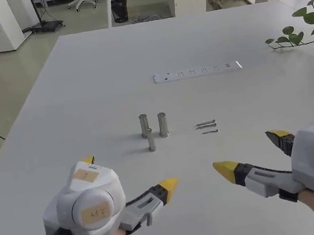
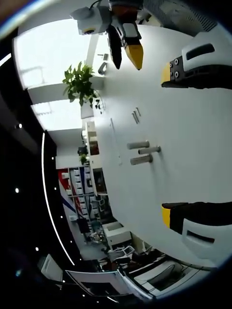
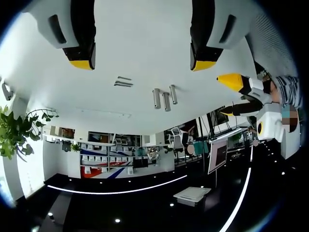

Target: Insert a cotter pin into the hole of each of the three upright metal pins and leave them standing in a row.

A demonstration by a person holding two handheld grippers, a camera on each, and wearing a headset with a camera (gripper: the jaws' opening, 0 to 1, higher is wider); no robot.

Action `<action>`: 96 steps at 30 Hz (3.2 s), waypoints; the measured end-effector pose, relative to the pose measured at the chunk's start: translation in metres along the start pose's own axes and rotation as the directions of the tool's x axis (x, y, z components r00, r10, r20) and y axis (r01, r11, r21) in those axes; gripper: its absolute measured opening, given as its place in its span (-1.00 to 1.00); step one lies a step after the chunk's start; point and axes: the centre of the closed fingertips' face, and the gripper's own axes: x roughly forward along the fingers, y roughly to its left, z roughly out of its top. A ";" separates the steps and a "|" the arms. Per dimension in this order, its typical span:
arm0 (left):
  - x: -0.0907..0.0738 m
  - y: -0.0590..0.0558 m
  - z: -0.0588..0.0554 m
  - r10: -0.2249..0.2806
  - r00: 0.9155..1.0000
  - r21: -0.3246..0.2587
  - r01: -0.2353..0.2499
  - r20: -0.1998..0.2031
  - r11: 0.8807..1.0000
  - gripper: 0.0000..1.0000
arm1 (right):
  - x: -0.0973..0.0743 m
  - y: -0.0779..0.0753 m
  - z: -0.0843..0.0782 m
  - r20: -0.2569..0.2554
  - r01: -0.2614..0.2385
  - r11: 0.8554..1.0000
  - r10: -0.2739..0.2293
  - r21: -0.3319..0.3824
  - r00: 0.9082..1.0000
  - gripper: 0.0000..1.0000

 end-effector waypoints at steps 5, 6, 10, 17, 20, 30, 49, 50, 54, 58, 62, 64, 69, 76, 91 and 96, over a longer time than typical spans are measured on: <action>0.000 0.001 0.001 0.002 1.000 0.005 -0.002 0.004 1.000 0.96 | 0.000 0.000 0.000 0.001 0.000 1.000 0.000 -0.002 1.000 0.56; 0.000 0.000 0.001 0.001 1.000 0.003 -0.001 0.005 1.000 0.96 | 0.000 0.000 0.000 0.000 -0.001 1.000 0.001 -0.003 1.000 0.57; 0.000 0.001 0.003 0.002 1.000 0.005 -0.002 0.013 1.000 0.96 | -0.001 0.001 0.000 -0.001 0.000 1.000 0.000 -0.010 1.000 0.56; 0.000 0.001 0.003 0.000 1.000 -0.003 0.000 0.011 1.000 0.96 | -0.001 0.001 0.000 -0.003 -0.002 1.000 0.002 -0.015 1.000 0.55; 0.000 0.001 0.002 -0.001 1.000 -0.002 0.001 0.007 1.000 0.95 | -0.001 0.001 0.000 -0.003 0.000 1.000 0.000 -0.016 1.000 0.54; 0.000 0.006 0.002 0.009 1.000 -0.025 -0.009 0.005 1.000 0.89 | -0.002 0.002 0.000 -0.005 -0.006 1.000 0.005 -0.015 1.000 0.52; 0.063 0.014 0.013 -0.060 0.998 0.035 0.060 -0.015 0.998 0.37 | -0.009 -0.005 0.019 -0.017 -0.002 1.000 0.002 0.022 1.000 0.42; 0.066 0.014 0.011 -0.064 0.998 0.036 0.064 -0.021 0.997 0.32 | -0.008 -0.005 0.020 -0.018 -0.004 1.000 0.004 0.024 1.000 0.41; 0.084 0.019 0.005 -0.066 0.997 0.008 0.067 -0.035 0.998 0.23 | -0.006 -0.006 0.020 -0.027 -0.014 1.000 0.015 0.026 1.000 0.37; 0.101 0.023 -0.001 -0.074 0.996 -0.006 0.073 -0.045 0.997 0.13 | -0.002 -0.006 0.017 -0.037 -0.028 0.999 0.029 0.032 0.999 0.33; 0.113 0.022 -0.005 -0.081 0.995 0.010 0.082 -0.051 0.997 0.00 | 0.002 -0.007 0.010 -0.059 -0.034 0.999 0.035 0.028 0.998 0.31; 0.119 0.021 -0.007 -0.093 0.994 0.010 0.094 -0.049 0.996 -0.12 | 0.003 -0.008 0.007 -0.066 -0.036 0.999 0.038 0.040 0.997 0.30; 0.133 0.017 -0.015 -0.114 0.992 0.000 0.114 -0.057 0.993 -0.30 | 0.006 -0.010 0.002 -0.074 -0.032 0.998 0.036 0.061 0.997 0.26; 0.143 0.014 -0.024 -0.118 0.990 0.015 0.119 -0.076 0.993 -0.51 | 0.007 -0.009 -0.003 -0.086 -0.033 0.997 0.039 0.075 0.996 0.24; 0.147 0.009 -0.025 -0.151 0.986 -0.013 0.151 -0.064 0.988 -0.89 | 0.007 -0.007 -0.013 -0.109 -0.027 0.996 0.036 0.089 0.993 0.21; 0.147 0.007 -0.025 -0.141 0.989 -0.030 0.139 -0.052 0.990 -0.90 | 0.007 -0.006 -0.013 -0.108 -0.026 0.996 0.036 0.091 0.993 0.20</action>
